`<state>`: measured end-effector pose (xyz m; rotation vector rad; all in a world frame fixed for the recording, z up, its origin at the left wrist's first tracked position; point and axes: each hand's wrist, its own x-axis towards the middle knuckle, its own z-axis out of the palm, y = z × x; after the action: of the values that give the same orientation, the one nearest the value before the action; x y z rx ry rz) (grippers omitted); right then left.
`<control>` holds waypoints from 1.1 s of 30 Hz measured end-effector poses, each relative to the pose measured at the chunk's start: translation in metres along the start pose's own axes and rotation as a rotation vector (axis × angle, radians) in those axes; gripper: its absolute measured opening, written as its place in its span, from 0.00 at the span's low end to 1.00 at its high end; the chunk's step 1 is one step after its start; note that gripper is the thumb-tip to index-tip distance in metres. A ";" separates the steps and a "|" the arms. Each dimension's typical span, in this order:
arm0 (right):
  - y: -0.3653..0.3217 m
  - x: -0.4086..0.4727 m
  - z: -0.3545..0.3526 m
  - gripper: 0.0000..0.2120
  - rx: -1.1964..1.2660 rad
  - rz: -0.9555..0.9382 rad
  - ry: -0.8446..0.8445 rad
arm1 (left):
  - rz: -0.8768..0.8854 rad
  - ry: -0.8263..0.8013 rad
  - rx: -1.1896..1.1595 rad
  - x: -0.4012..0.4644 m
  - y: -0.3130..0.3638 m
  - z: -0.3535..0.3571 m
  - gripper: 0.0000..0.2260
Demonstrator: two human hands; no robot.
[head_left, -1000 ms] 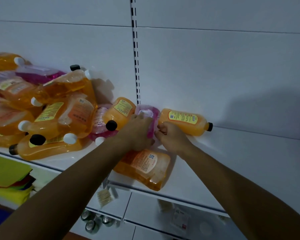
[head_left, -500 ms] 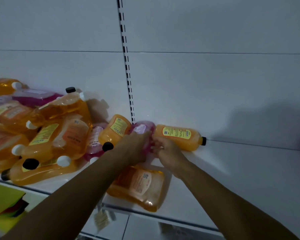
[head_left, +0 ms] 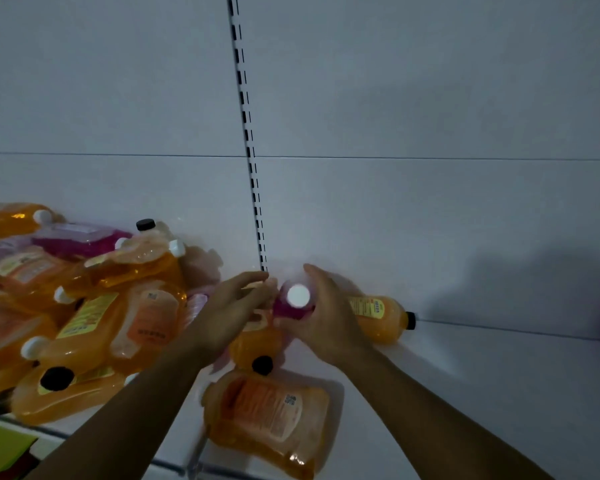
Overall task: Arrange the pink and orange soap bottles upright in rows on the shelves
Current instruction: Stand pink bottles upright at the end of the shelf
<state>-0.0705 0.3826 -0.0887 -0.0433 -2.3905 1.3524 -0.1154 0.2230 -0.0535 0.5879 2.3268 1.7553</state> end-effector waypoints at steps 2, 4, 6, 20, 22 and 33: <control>-0.006 0.006 -0.014 0.41 0.140 0.055 0.126 | 0.077 -0.075 0.031 -0.001 0.003 -0.006 0.23; -0.015 0.011 -0.029 0.37 0.206 0.091 0.226 | 0.133 -0.181 0.186 0.000 0.001 -0.001 0.30; -0.025 0.011 -0.043 0.37 0.249 0.156 0.299 | 0.226 -0.185 0.344 0.005 -0.003 0.014 0.38; 0.013 -0.074 -0.152 0.40 -0.256 0.245 0.447 | 0.542 -0.294 0.193 0.015 0.011 0.170 0.17; 0.026 -0.085 -0.165 0.39 -0.331 0.283 0.481 | 0.543 -0.340 0.206 0.015 0.012 0.195 0.16; 0.075 -0.121 -0.237 0.38 -0.468 0.465 0.725 | 0.516 -0.583 0.183 0.029 0.032 0.323 0.15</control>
<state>0.1122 0.5909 -0.0817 -1.0743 -2.0373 0.7032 -0.0173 0.5277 -0.1148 1.6004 2.0218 1.2687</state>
